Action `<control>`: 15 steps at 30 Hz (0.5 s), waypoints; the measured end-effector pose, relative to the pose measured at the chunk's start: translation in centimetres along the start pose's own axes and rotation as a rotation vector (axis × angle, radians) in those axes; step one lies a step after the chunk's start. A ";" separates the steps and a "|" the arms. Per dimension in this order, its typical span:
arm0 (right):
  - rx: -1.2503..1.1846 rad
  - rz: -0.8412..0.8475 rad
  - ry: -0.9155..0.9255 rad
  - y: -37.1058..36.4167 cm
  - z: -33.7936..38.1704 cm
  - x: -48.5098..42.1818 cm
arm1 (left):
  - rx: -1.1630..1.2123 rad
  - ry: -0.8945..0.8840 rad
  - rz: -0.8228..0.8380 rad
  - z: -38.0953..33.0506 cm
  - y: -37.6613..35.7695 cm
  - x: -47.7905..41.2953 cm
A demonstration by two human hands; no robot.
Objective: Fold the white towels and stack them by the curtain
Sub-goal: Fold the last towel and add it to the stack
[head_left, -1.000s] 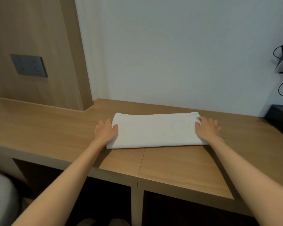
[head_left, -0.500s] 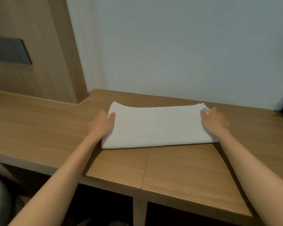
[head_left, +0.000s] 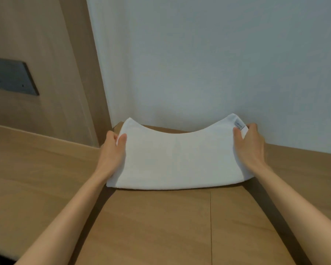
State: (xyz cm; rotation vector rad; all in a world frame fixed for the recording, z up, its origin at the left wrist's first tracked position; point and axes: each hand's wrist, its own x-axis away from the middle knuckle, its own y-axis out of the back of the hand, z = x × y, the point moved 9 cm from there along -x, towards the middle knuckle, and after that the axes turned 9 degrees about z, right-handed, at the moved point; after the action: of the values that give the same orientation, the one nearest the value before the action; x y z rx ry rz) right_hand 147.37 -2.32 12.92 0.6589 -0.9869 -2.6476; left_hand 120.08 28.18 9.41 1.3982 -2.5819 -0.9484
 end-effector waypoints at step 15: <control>-0.240 0.112 -0.187 4.5 10.5 0.8 | 0.158 0.144 0.129 -6.2 10.7 0.4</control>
State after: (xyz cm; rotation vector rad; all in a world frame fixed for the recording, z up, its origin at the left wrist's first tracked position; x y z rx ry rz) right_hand 141.81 -0.10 22.71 0.2989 -0.7093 -2.7039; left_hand 113.96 29.14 20.07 1.2618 -2.6484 -0.6155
